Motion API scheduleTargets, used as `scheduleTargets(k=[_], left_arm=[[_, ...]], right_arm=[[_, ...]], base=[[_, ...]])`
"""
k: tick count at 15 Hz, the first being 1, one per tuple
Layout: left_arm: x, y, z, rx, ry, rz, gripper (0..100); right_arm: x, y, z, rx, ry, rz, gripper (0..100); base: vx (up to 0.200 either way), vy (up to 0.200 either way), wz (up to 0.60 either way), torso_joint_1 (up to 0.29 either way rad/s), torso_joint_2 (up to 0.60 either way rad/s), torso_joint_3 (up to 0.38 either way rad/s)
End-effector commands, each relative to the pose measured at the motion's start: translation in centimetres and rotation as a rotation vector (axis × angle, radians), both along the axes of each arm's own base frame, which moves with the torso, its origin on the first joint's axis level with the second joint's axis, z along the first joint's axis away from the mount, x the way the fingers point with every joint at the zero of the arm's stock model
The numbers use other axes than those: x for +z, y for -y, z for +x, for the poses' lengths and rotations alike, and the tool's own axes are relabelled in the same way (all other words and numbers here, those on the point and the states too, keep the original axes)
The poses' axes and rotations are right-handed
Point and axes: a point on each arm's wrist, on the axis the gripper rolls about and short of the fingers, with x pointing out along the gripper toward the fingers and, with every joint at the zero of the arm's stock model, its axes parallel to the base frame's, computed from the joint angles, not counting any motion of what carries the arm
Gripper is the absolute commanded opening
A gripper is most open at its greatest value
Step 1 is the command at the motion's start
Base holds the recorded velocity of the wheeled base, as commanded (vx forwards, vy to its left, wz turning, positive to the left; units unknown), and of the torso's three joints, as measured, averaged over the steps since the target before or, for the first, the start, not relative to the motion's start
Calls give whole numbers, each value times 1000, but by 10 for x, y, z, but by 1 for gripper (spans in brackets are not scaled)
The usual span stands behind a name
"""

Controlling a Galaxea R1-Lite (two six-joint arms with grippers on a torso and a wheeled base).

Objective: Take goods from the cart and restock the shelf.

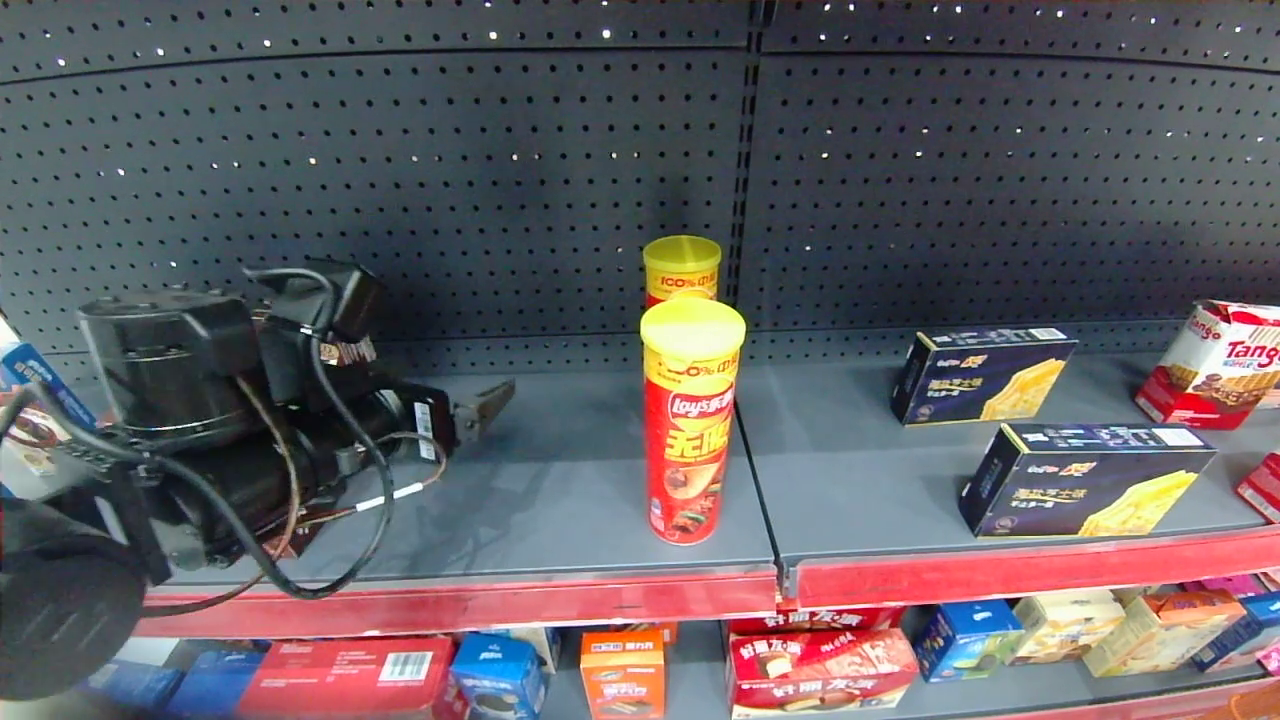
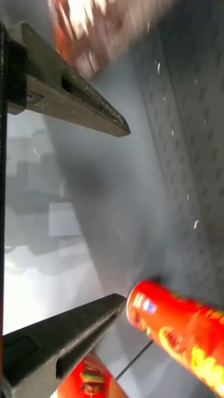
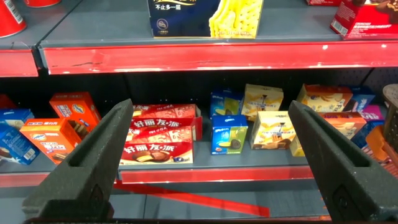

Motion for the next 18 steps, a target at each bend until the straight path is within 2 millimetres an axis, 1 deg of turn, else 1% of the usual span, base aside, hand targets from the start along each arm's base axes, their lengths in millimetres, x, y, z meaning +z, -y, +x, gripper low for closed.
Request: scheduleTargets(k=[1,2,4,5,7,8,10,11,13,15,18], left_arm=[[22,-23,-64,105,97,-16,100],[29,-28,-81,140,142,-20,100],[51,-40,-113,186,272,-29,100],[56,-46,-131,193,325,-33,100],[49,-56,-161,226,370,-11,100],[38,-65,-177,274,383,3,100],[8,-74,-202,325,378,30,100],[-21,-78,-216,359,343,46,100],[-55,-82,-233,408,272,71,100],[-74,-84,-251,434,204,62,100],[-88,-85,-266,410,148,55,100]], right_arm=[[0,0,0,1,-1,0,100],[0,0,0,1,-1,0,100],[0,0,0,2,-1,0,100],[0,0,0,1,-1,0,100],[0,0,0,1,-1,0,100],[0,0,0,1,-1,0,100],[0,0,0,1,-1,0,100],[0,0,0,1,-1,0,100],[0,0,0,1,-1,0,100],[0,0,0,1,-1,0,100],[0,0,0,1,-1,0,100]], base=[[0,0,0,0,0,0],[0,0,0,0,0,0],[0,0,0,0,0,0],[0,0,0,0,0,0],[0,0,0,0,0,0],[0,0,0,0,0,0],[0,0,0,0,0,0],[0,0,0,0,0,0],[0,0,0,0,0,0],[0,0,0,0,0,0],[0,0,0,0,0,0]])
